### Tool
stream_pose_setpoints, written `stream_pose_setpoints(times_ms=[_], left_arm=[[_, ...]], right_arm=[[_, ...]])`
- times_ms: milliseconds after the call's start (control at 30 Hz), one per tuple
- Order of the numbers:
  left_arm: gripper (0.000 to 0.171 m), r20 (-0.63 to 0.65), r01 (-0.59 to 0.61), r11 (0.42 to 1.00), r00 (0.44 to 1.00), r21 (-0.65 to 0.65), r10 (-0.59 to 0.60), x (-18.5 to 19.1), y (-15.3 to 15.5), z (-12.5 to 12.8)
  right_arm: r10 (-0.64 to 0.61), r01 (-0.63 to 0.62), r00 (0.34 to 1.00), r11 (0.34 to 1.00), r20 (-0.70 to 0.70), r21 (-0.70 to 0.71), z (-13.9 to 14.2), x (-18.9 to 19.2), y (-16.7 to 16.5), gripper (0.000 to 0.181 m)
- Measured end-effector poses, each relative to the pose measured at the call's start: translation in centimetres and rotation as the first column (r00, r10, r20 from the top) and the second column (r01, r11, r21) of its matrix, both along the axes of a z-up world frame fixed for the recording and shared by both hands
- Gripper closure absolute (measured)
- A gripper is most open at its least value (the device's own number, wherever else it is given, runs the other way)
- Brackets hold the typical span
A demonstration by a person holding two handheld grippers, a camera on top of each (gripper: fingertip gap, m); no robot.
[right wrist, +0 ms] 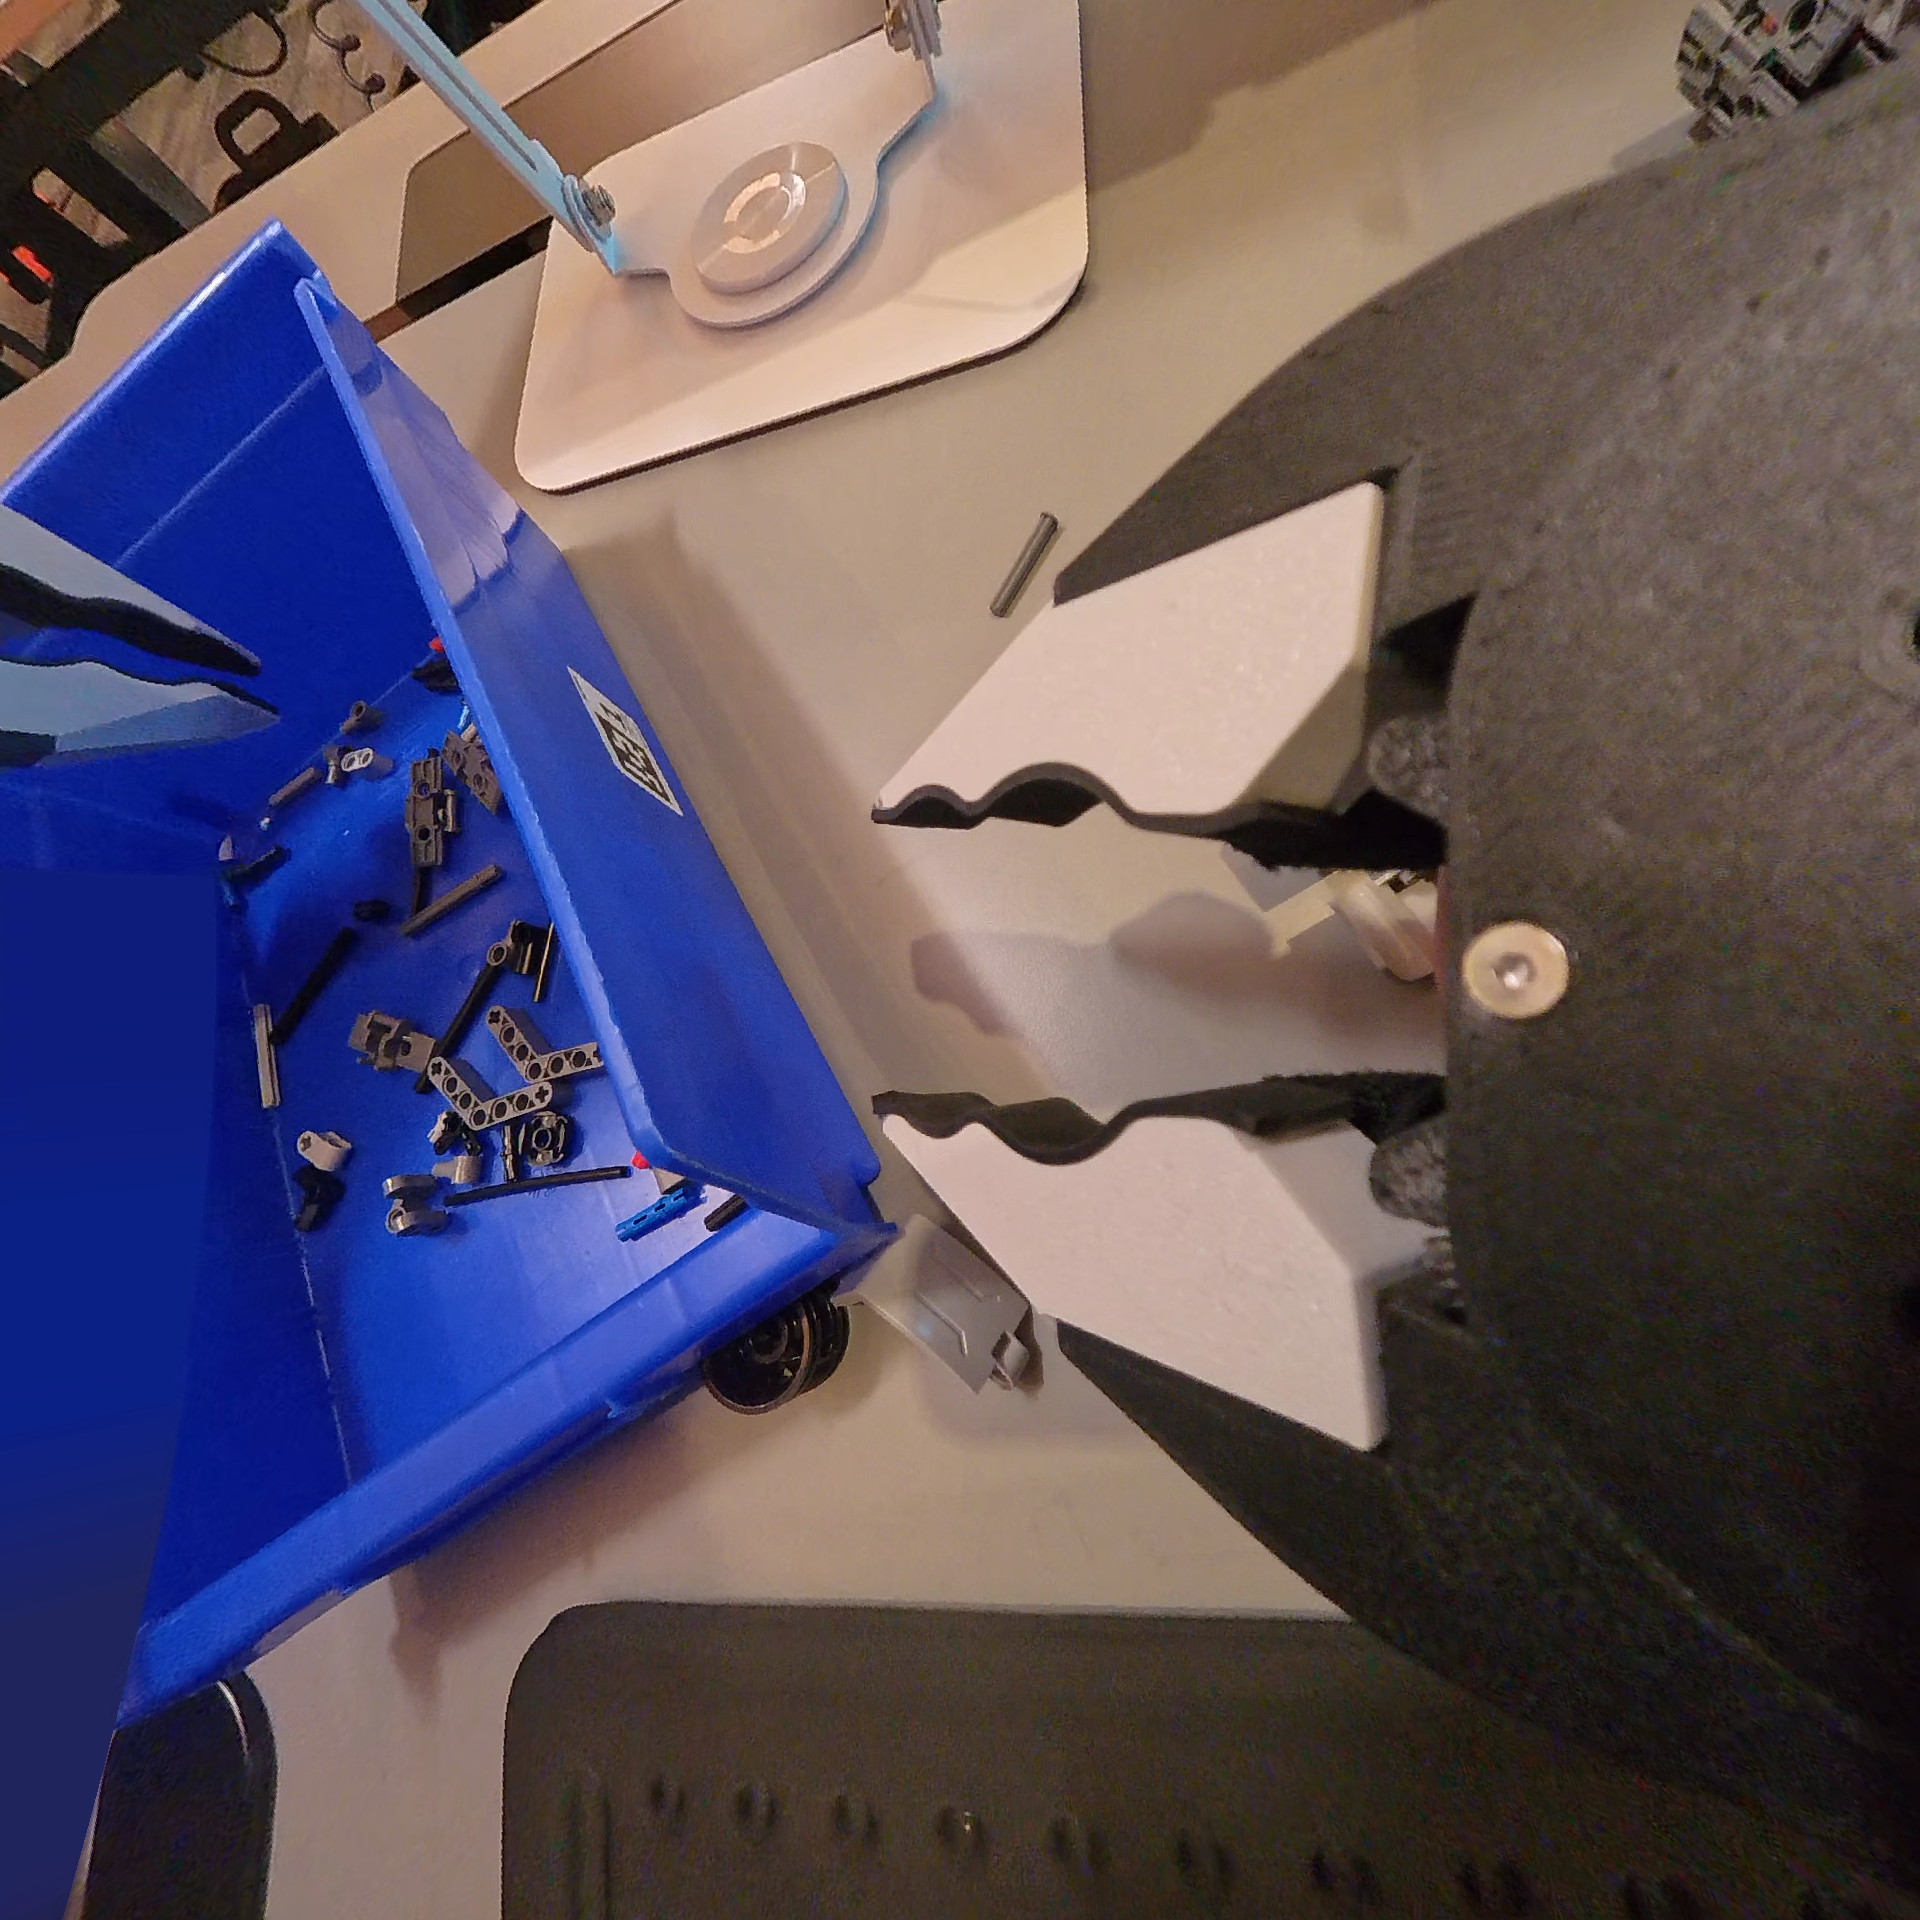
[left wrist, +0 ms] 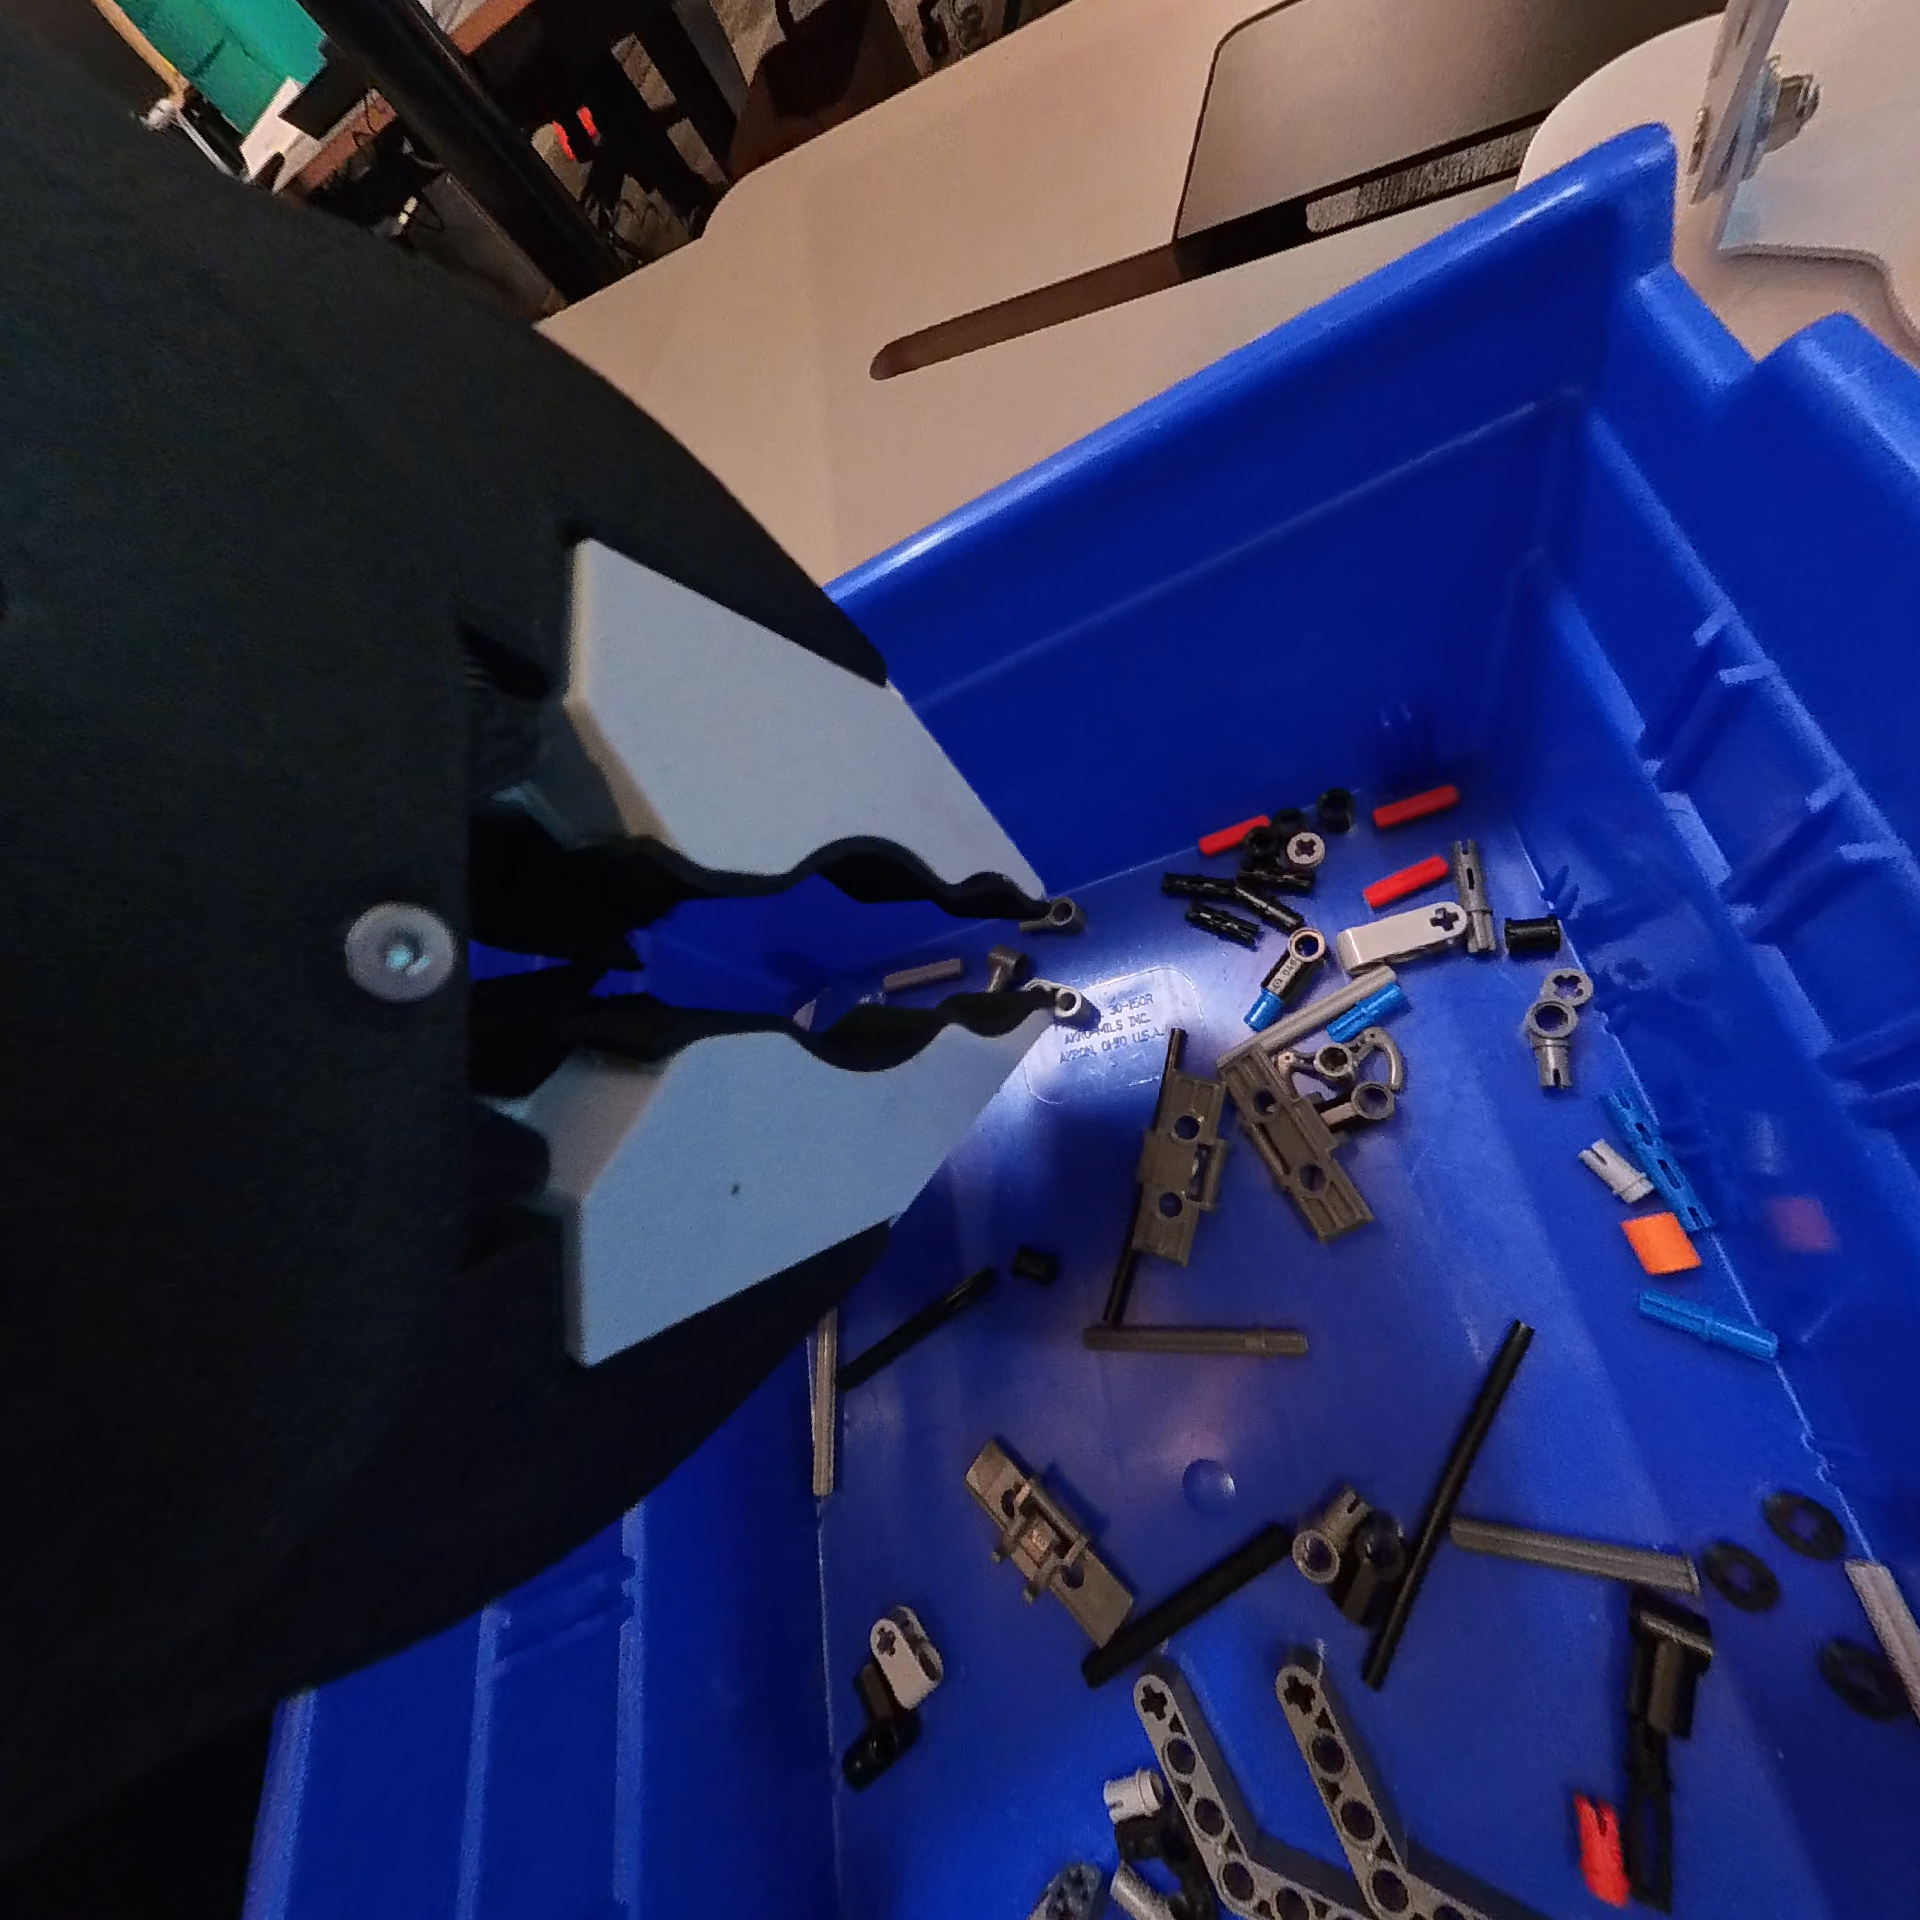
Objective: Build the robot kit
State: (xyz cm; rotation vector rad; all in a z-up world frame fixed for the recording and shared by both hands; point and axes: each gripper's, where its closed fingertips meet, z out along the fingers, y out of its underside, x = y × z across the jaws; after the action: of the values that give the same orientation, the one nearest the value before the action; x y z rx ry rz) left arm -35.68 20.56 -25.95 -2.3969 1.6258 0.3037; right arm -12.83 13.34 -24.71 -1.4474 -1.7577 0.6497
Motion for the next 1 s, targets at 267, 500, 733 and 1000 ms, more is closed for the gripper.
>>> stream_pose_setpoints(times_ms=[267,500,733,1000], left_arm=[[0.158,-0.05,-0.011,0.994,0.999,-0.11,0.006,-0.9,-1.6,-1.6],[0.155,-0.066,-0.016,0.993,0.998,-0.117,0.008,-0.9,-1.7,-1.8],[0.154,-0.106,0.002,0.994,0.994,-0.105,-0.014,-0.1,-2.2,-1.3],[0.154,-0.116,0.008,0.992,0.993,-0.125,-0.022,-0.1,-2.5,-1.9]], right_arm=[[-0.001,0.001,1.0,1.0,0.005,0.003,-0.1,0.1,0.1,0.132],[-0.003,0.003,1.0,1.0,0.006,0.006,0.0,0.1,0.1,0.132],[-0.008,0.008,1.0,1.0,0.0,0.03,0.4,0.2,0.2,0.132],[-0.007,0.007,1.0,0.999,0.006,0.04,0.4,0.3,0.2,0.132]])
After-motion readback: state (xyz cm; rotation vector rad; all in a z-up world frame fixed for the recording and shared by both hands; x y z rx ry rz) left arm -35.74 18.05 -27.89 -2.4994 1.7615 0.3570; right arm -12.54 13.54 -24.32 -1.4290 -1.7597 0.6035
